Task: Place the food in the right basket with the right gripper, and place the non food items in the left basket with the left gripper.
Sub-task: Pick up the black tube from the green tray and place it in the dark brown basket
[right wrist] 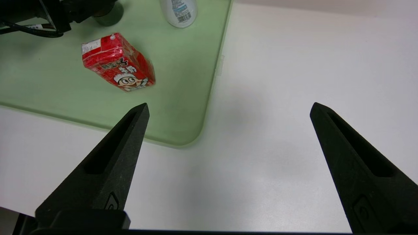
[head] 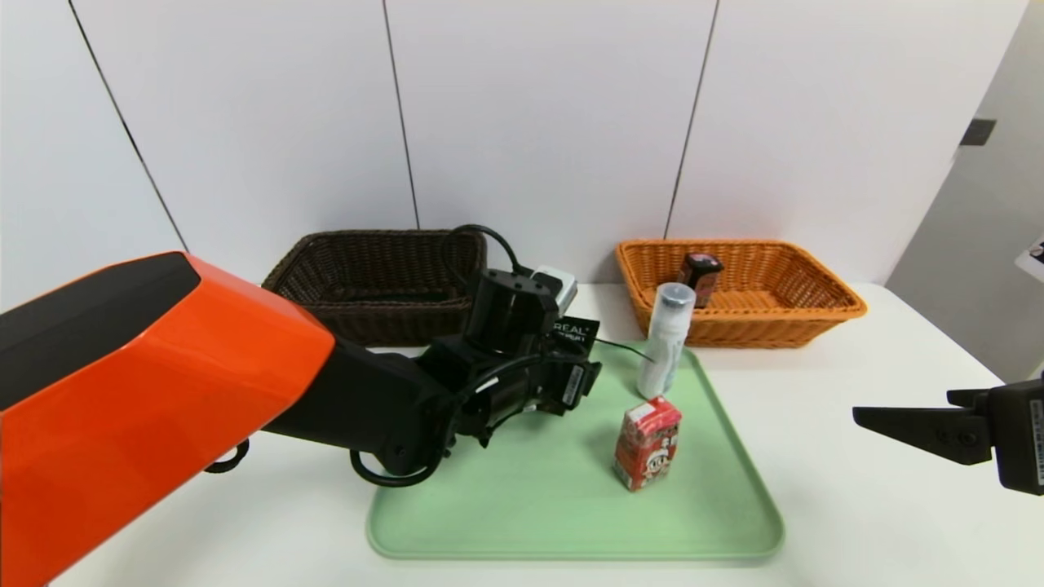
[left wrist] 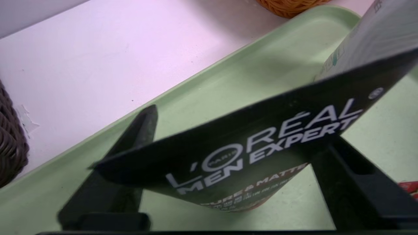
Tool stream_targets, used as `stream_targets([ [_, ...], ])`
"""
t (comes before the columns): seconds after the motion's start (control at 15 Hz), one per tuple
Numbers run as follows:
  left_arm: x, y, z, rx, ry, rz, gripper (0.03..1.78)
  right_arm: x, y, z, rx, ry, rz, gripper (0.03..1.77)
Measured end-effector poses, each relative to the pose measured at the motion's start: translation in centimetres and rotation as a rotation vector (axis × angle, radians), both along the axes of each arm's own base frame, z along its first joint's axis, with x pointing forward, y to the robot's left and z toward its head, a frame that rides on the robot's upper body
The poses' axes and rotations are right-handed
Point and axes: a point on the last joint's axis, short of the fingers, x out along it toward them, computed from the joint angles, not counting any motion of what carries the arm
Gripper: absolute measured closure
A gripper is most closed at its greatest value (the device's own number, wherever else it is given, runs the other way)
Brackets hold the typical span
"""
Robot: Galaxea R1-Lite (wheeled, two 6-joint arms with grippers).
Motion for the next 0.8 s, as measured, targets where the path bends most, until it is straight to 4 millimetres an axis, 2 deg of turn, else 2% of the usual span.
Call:
stream_targets([
  [0.13, 0.13, -0.08, 0.04, -0.004, -0.003, 0.003, 0.69, -0.01, 0.0, -0.05, 0.0, 0.002, 0.0, 0.1],
  [0.4, 0.2, -0.07, 0.1, -0.006, -0.007, 0.006, 1.15, -0.01, 0.01, -0.08, 0.0, 0.003, 0.001, 0.1],
  [0.47, 0.18, -0.07, 0.15, -0.007, -0.009, 0.005, 1.44, -0.01, 0.0, -0.08, 0.0, 0.003, 0.001, 0.1],
  [0.8, 0.14, -0.01, 0.25, -0.008, -0.01, 0.006, 1.44, -0.02, 0.0, -0.08, 0.0, 0.003, 0.001, 0.1],
])
